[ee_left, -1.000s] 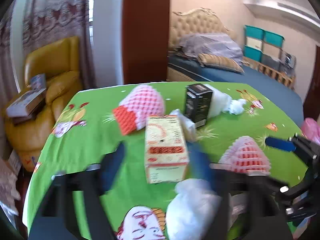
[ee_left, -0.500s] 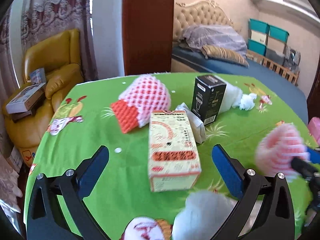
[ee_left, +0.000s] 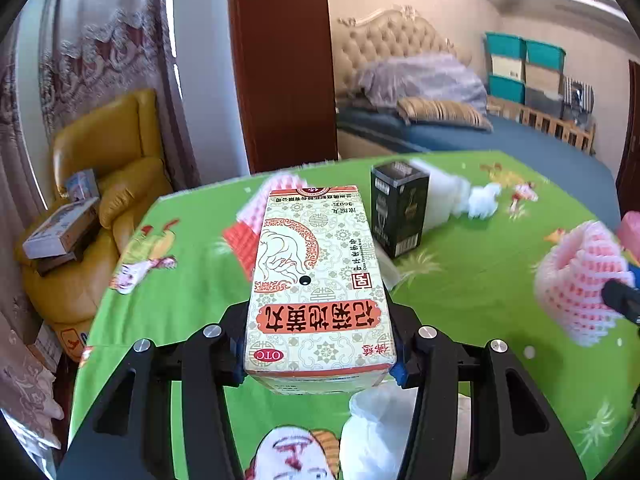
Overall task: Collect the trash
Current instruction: 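Lift the medicine box and fruit net and carry them to the wastebasket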
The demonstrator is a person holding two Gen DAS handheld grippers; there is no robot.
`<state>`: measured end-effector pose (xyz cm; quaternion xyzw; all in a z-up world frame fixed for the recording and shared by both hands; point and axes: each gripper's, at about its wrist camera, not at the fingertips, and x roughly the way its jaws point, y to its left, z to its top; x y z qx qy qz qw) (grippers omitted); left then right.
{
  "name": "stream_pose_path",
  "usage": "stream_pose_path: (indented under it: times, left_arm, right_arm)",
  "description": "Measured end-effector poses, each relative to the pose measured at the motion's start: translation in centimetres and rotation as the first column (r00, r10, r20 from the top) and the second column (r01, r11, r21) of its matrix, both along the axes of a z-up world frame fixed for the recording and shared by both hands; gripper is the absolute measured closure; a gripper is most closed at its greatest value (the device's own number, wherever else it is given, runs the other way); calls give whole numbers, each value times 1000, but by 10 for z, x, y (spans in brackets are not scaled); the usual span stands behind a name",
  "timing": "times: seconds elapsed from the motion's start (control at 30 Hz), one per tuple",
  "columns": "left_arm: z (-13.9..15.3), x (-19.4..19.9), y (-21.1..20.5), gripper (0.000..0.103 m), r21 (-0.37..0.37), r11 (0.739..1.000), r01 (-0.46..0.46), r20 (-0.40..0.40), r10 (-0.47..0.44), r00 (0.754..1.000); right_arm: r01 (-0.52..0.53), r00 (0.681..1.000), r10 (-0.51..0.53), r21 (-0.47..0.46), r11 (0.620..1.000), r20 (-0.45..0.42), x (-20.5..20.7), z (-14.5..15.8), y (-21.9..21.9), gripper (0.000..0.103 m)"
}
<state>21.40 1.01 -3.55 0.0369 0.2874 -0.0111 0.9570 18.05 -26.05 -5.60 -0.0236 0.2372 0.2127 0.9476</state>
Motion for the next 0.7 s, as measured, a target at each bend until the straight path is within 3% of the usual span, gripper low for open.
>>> stream_pose_path:
  times: [0.33,0.7]
  left_arm:
    - [34,-55,-19,55,-35,997,63,132,-58,990]
    - [56,-96,-71,55,-21,983,181,249,-171,953]
  right_arm:
    - [41,998,-43,23,999,50,-24,15,-16,73]
    - [124,983,-133,73,990,125,-48,36,-52,73]
